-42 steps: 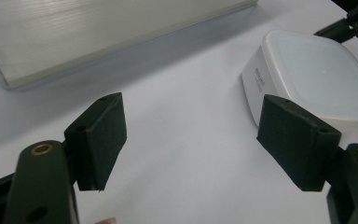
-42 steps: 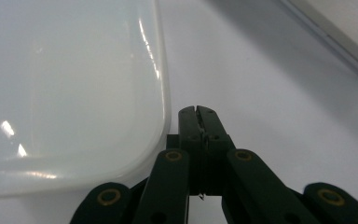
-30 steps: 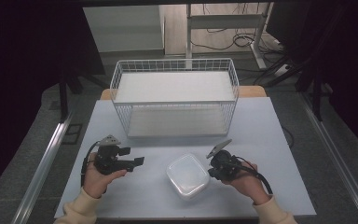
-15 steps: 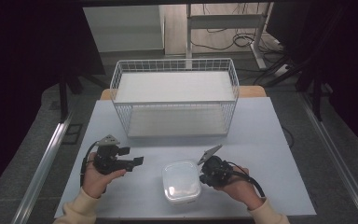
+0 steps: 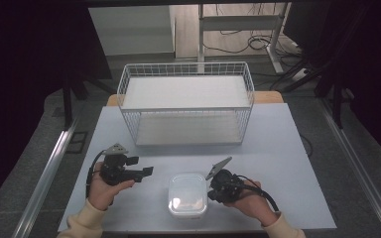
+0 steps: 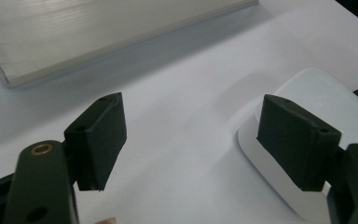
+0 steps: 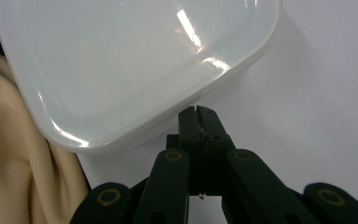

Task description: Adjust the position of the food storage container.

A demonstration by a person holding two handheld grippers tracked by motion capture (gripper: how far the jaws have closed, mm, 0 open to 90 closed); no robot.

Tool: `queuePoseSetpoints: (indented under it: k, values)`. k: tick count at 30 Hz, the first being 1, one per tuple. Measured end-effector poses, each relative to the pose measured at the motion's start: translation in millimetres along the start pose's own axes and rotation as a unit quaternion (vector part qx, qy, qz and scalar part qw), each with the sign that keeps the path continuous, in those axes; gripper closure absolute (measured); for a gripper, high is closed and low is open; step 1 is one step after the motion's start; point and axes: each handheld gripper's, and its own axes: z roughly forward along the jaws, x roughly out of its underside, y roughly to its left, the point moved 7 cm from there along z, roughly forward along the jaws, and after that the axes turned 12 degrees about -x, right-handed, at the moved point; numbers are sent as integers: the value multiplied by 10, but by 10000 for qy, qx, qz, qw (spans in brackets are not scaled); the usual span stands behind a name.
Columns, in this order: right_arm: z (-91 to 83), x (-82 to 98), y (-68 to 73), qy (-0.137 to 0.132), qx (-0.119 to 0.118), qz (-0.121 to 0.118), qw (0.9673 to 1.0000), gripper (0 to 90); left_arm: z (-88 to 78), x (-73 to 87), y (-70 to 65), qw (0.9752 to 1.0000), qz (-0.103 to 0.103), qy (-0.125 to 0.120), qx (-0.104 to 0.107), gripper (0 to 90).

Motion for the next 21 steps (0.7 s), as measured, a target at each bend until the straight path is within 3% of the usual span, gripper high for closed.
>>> queuePoseSetpoints:
  k: [4,9,12,13,14,15,16,17,18,19,21]
  values:
    - [-91,25,-80,-150,265,30,9995,892,-2,-3,2,10000,-15,-14,4,234]
    - [-276,96,-277,-878,442,351,9945,892,-14,-4,-14,10000,-19,-29,11,235]
    - [-327,136,-322,-1095,432,446,9920,887,-8,-3,-31,10000,-6,-27,11,235]
    - [-345,151,-335,-1193,396,482,9909,855,-3,-1,-43,10000,12,-10,22,235]
    - [-363,163,-344,-1297,352,518,9896,764,1,1,-51,10000,20,-1,26,234]
    - [-375,165,-354,-1429,280,505,9881,561,6,7,-71,10000,43,31,32,232]
    - [-375,165,-354,-1429,280,505,9881,561,6,7,-71,10000,43,31,32,232]
    - [-384,157,-374,-1629,277,626,9843,409,4,8,-85,10000,51,41,22,231]
    - [-384,157,-374,-1629,277,626,9843,409,4,8,-85,10000,51,41,22,230]
    - [-392,140,-378,-1831,251,677,9804,334,-4,6,-101,10000,5,41,32,228]
    - [-396,132,-377,-1905,240,700,9789,313,-11,5,-109,10000,-9,38,37,227]
